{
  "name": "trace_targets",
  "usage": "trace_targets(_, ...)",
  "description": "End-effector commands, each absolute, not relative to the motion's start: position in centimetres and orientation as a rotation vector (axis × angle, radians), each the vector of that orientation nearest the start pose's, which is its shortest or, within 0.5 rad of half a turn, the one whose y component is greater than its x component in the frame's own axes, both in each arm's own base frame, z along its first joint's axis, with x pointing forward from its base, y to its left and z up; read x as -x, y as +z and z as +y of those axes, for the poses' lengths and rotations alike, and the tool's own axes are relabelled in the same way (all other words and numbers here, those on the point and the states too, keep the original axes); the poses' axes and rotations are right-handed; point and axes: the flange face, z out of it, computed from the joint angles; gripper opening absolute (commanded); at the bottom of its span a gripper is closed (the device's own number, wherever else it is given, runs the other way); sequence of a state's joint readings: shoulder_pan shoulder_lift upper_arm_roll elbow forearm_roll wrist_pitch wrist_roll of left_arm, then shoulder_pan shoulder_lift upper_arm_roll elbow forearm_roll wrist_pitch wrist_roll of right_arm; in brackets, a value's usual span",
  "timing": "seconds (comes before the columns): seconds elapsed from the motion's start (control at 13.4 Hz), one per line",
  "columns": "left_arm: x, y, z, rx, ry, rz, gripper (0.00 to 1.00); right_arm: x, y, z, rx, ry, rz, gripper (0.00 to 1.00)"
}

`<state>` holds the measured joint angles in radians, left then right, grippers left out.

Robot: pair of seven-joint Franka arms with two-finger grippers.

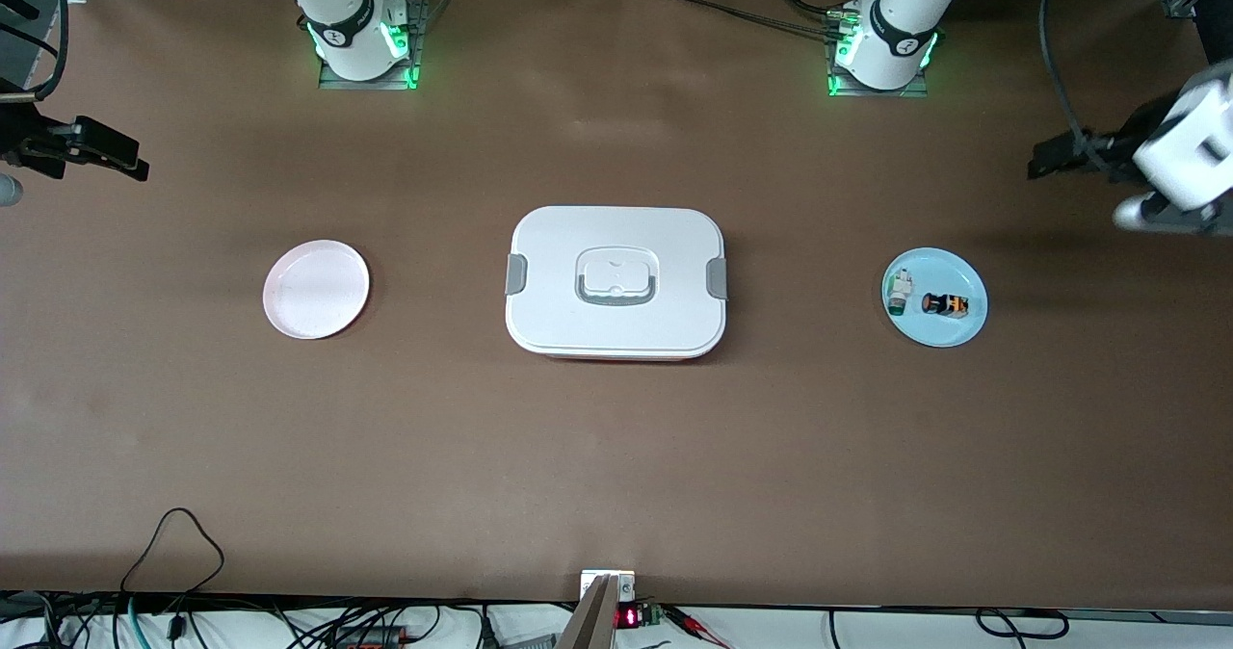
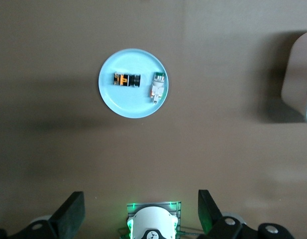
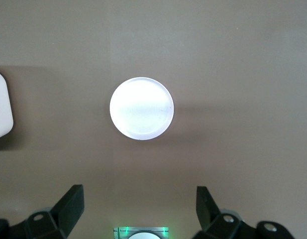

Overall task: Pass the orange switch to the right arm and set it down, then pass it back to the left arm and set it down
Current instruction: 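Move the left gripper toward the light-blue plate, then lower the left gripper and grasp the orange switch on the plate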

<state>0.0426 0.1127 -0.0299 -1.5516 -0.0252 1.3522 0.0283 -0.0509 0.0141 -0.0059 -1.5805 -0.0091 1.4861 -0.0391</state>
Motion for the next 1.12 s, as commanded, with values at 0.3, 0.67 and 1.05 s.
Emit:
trace_targets(0.3, -58.8, 47.6, 1.0, 3.132, 0.432, 0.038, 1.00, -54.6, 61.2, -3.2, 3.141, 0.152, 0.049, 1.00)
trace_targets(0.67, -58.4, 40.6, 1.6, 3.148, 0.330, 0.122, 1.00, -54.6, 61.2, -3.1, 3.141, 0.155, 0.049, 1.00)
trace_targets(1.05, -57.0, 33.6, 3.3, 3.157, 0.201, 0.166, 1.00, -54.6, 61.2, -3.2, 3.140, 0.152, 0.053, 1.00)
